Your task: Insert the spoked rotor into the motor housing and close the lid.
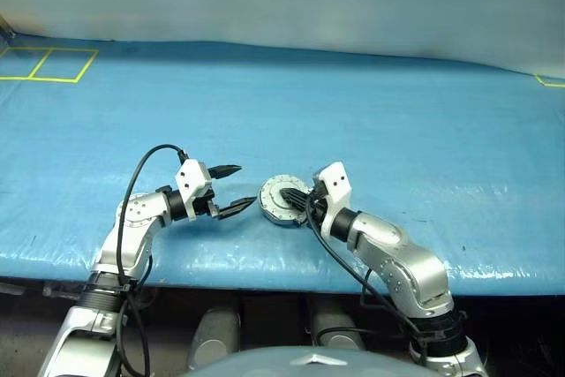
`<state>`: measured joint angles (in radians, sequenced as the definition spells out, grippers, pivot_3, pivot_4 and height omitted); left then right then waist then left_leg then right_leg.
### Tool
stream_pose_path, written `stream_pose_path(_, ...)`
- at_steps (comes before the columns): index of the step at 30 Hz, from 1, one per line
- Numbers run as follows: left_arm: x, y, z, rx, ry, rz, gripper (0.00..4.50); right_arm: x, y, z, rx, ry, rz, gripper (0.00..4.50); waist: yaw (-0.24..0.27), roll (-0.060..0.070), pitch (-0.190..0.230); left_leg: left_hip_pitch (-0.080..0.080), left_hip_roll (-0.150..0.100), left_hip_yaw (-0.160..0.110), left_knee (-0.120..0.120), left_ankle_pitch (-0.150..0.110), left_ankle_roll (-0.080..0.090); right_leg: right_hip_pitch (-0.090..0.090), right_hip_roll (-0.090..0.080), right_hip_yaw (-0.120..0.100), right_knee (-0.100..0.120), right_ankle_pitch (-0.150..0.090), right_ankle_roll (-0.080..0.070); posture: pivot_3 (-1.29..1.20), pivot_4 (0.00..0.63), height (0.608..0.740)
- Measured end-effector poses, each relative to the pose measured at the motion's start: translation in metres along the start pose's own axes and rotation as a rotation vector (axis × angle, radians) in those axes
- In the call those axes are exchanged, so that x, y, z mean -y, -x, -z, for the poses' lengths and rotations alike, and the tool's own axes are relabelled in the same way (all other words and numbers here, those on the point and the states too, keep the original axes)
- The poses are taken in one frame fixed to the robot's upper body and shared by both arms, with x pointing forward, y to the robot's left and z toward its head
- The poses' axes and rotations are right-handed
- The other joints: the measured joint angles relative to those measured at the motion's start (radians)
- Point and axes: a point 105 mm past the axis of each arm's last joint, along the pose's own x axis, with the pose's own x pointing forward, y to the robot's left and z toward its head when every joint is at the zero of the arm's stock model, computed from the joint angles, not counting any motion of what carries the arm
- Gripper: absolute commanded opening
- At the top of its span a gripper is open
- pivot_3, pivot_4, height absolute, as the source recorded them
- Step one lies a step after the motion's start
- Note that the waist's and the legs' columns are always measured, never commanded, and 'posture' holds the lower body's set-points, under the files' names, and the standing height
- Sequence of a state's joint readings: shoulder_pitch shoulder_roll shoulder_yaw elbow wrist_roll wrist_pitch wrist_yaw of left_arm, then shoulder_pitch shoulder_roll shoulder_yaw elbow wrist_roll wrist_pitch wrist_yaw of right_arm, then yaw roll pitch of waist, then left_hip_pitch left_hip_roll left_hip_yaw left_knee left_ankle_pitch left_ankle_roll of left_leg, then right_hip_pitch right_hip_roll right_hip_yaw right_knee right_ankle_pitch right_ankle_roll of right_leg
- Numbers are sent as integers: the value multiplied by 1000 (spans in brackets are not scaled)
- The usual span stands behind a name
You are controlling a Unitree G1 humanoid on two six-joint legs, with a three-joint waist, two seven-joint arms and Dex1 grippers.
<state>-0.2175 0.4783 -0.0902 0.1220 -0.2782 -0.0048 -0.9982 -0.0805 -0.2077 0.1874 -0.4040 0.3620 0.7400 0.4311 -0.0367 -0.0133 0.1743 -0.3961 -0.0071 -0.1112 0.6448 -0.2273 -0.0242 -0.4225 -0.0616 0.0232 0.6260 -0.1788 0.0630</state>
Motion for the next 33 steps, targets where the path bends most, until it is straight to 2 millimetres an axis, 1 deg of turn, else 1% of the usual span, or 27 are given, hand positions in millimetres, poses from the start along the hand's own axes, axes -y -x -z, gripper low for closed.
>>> stream_pose_path(3,2,-2,0,-1,0,9,4109,0,1,1,-2,17,2,14,0,0,0,0,0,0,0,0,0,0,0,0,0,0,0,0,150,740)
stream_pose_path(11,2,-3,-1,2,-4,16,4109,0,-5,5,3,26,-17,14,-1,-1,-1,3,0,0,1,0,0,3,0,0,0,0,0,0,150,740)
stream_pose_path(14,2,-4,-1,3,-2,13,4109,-1,-7,6,8,30,-33,599,-1,-1,-2,3,0,0,1,0,0,3,0,0,0,0,0,0,150,740)
stream_pose_path(21,2,-5,-1,5,0,6,4109,-9,-9,4,16,52,-93,2867,0,-1,-2,3,0,0,1,0,0,3,0,0,0,0,0,0,150,740)
stream_pose_path(23,2,-5,-1,7,1,1,4109,-11,-9,4,21,59,-100,3584,0,-1,-2,3,0,0,1,0,0,4,0,0,0,0,0,0,150,740)
stream_pose_path(26,3,-6,0,12,8,0,4109,-7,-9,2,40,90,-73,4475,0,-2,-2,3,0,0,1,0,0,4,0,0,-1,0,0,0,150,740)
stream_pose_path(33,9,-8,5,15,34,6,4109,0,-10,2,68,132,-43,4475,0,-2,-2,2,0,0,1,0,0,3,0,0,-1,0,0,0,150,740)
